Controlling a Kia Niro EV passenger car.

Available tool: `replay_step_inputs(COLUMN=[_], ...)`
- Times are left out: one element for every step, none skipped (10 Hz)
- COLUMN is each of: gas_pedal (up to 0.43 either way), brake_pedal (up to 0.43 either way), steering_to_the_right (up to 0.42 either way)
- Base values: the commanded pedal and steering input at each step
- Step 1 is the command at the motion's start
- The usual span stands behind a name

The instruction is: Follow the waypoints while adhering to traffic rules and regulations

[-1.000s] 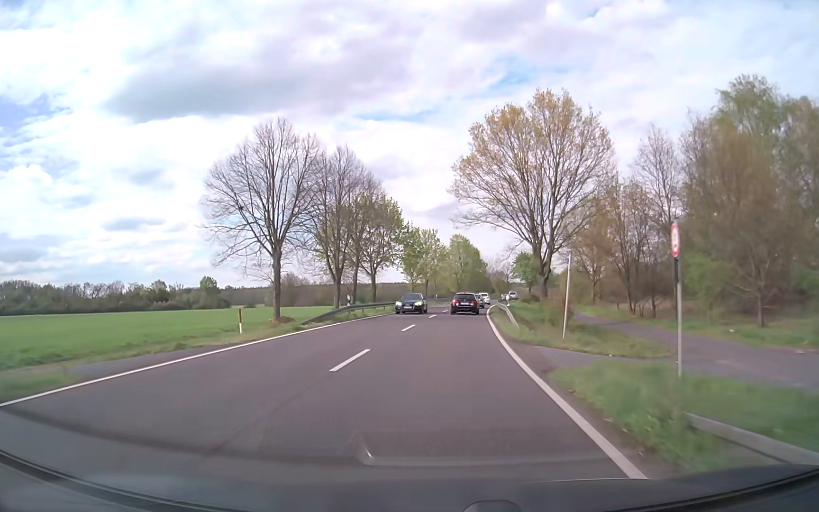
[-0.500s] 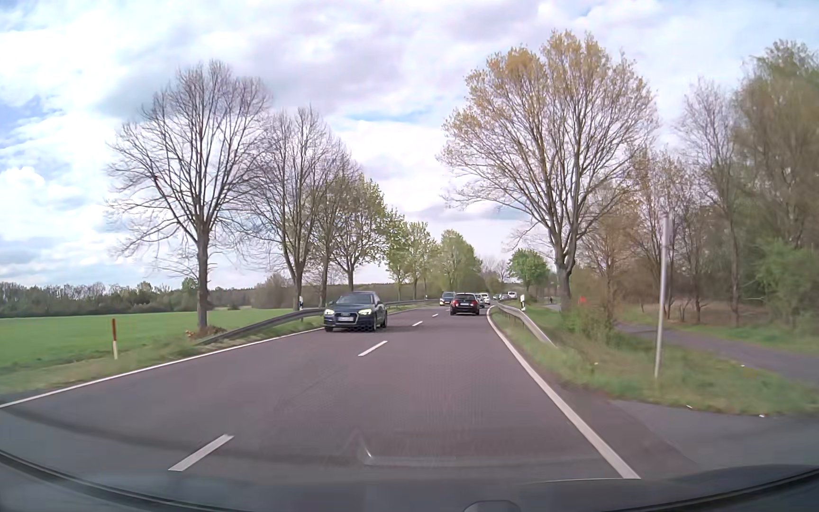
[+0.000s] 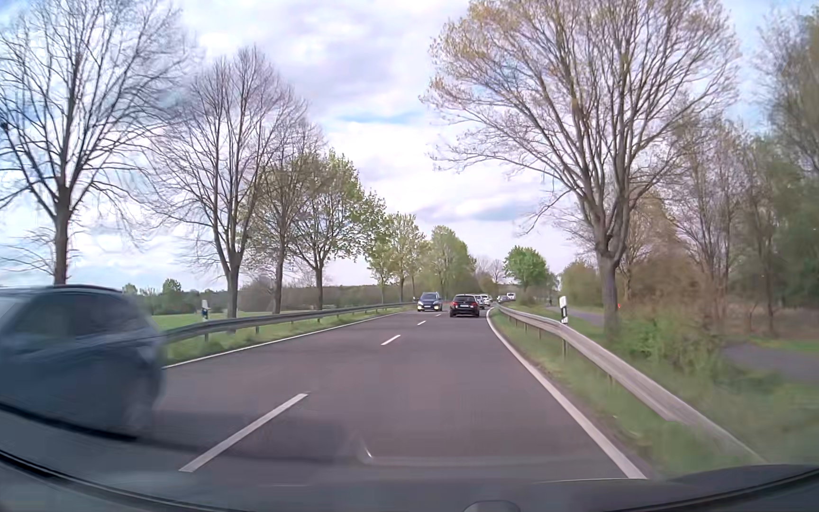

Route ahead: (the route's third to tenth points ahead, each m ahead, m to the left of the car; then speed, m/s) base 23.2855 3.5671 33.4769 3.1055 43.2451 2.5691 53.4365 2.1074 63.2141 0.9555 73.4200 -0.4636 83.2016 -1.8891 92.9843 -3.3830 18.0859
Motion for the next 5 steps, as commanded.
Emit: replay_step_inputs(gas_pedal=[0.000,0.000,0.000,0.000,0.000], brake_pedal=[0.000,0.000,0.000,0.000,0.000], steering_to_the_right=[0.007,0.007,0.007,0.007,0.007])
